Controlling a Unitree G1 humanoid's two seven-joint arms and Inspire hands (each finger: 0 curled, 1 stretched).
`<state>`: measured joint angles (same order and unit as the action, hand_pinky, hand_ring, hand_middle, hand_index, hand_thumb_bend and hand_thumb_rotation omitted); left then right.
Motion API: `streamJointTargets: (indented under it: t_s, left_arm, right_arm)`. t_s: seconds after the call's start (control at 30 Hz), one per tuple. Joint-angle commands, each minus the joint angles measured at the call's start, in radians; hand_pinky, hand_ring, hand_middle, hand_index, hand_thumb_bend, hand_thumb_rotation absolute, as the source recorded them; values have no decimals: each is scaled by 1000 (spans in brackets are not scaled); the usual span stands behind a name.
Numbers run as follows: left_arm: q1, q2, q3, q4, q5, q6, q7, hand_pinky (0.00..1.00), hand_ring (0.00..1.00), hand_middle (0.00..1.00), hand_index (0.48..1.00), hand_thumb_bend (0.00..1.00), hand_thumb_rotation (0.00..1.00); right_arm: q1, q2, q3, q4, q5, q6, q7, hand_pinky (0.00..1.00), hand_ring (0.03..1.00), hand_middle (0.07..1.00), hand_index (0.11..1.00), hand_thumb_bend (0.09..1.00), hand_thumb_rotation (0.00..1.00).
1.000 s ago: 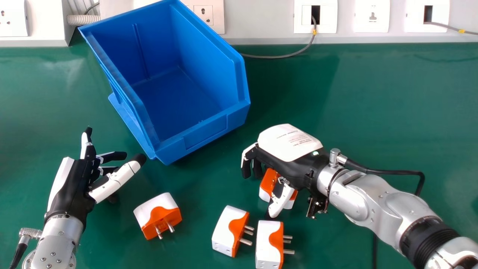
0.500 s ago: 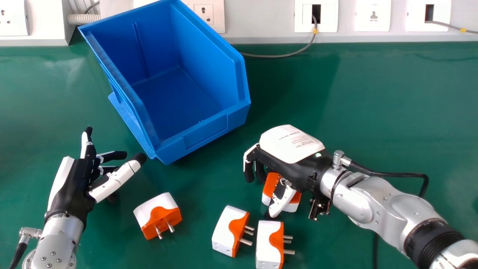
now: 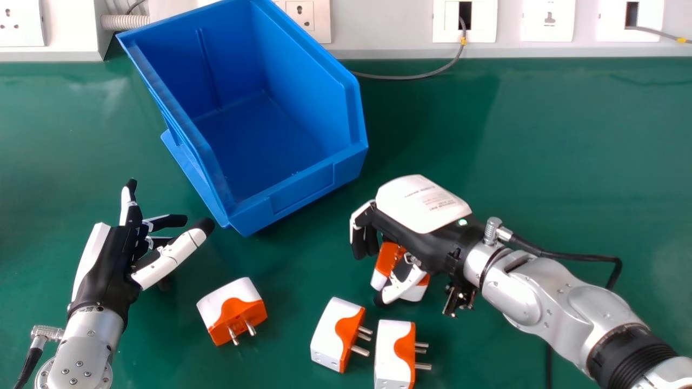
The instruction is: Pick all objects and put in blue box
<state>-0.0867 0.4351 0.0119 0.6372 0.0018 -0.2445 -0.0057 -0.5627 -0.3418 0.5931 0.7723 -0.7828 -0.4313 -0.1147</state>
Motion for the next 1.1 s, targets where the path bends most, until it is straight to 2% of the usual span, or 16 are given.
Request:
streamJointTargets:
  t_s: [0.0, 0.17, 0.4, 0.5, 0.7, 0.9, 1.07]
  left_arm:
    - [73, -53, -58, 77, 43, 86, -65, 547, 652, 786, 838, 776, 539]
    - [70, -54, -57, 83, 42, 85, -66, 547, 652, 787, 838, 776, 539]
    - [69, -53, -58, 79, 44, 89, -66, 546, 651, 787, 839, 780, 543]
    - [65, -53, -59, 87, 47, 87, -65, 546, 651, 787, 839, 780, 543]
    - [64, -55, -56, 88, 42, 87, -65, 546, 651, 787, 839, 781, 544]
    - [64, -54, -58, 86, 46, 90, -64, 546, 651, 787, 839, 783, 545]
    - [61, -53, -57, 91, 44, 86, -68, 546, 651, 787, 839, 782, 545]
  right_arm:
    - [-3, -6, -32, -42, 28, -15, -22, 381, 426, 511, 491, 508, 0]
    - [21, -20, -63, -106, 40, -30, -23, 370, 427, 510, 501, 504, 0]
    - [50, -34, -92, -193, 48, -36, -19, 355, 427, 506, 517, 500, 0]
    - [57, -35, -102, -208, 52, -44, -21, 355, 427, 506, 517, 500, 0]
    - [70, -36, -119, -228, 55, -64, -24, 347, 431, 511, 523, 497, 0]
    - [78, -35, -131, -248, 55, -71, -23, 344, 436, 521, 517, 496, 0]
    - [74, -32, -130, -231, 48, -66, -21, 343, 437, 523, 520, 496, 0]
